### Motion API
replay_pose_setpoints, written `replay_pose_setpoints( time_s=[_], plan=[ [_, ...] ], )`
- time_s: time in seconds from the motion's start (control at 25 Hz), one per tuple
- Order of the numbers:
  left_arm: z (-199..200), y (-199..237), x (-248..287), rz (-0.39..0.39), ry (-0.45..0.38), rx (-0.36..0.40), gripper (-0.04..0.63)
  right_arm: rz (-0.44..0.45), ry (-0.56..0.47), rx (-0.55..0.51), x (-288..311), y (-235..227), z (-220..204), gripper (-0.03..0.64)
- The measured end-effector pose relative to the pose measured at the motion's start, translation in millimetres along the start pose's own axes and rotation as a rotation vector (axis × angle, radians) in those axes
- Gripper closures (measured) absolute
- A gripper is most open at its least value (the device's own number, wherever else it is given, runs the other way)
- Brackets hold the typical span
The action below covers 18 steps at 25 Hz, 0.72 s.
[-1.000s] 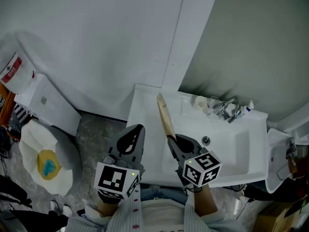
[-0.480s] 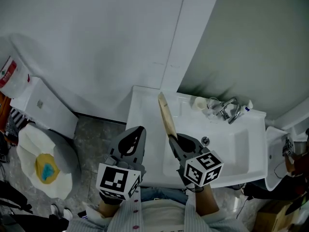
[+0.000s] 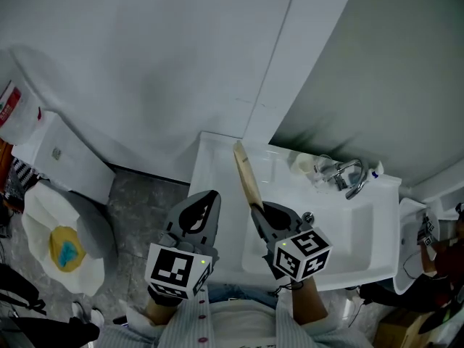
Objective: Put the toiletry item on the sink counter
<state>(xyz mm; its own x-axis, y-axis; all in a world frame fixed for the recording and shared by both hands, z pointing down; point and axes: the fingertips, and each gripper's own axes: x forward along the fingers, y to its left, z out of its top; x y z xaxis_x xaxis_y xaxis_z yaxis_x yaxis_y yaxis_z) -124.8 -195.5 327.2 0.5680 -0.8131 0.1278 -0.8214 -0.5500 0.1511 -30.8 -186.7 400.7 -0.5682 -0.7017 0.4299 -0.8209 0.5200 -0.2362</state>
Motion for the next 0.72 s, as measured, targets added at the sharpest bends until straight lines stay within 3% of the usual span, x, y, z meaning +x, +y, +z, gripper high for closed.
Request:
replay_pose_setpoints(
  time_s=[0.72],
  plan=[
    [-36.3, 14.2, 32.5, -0.006, 0.095, -0.032, 0.577, 0.023, 0.097, 0.052, 43.7, -25.3, -18.3, 0.574]
  ],
)
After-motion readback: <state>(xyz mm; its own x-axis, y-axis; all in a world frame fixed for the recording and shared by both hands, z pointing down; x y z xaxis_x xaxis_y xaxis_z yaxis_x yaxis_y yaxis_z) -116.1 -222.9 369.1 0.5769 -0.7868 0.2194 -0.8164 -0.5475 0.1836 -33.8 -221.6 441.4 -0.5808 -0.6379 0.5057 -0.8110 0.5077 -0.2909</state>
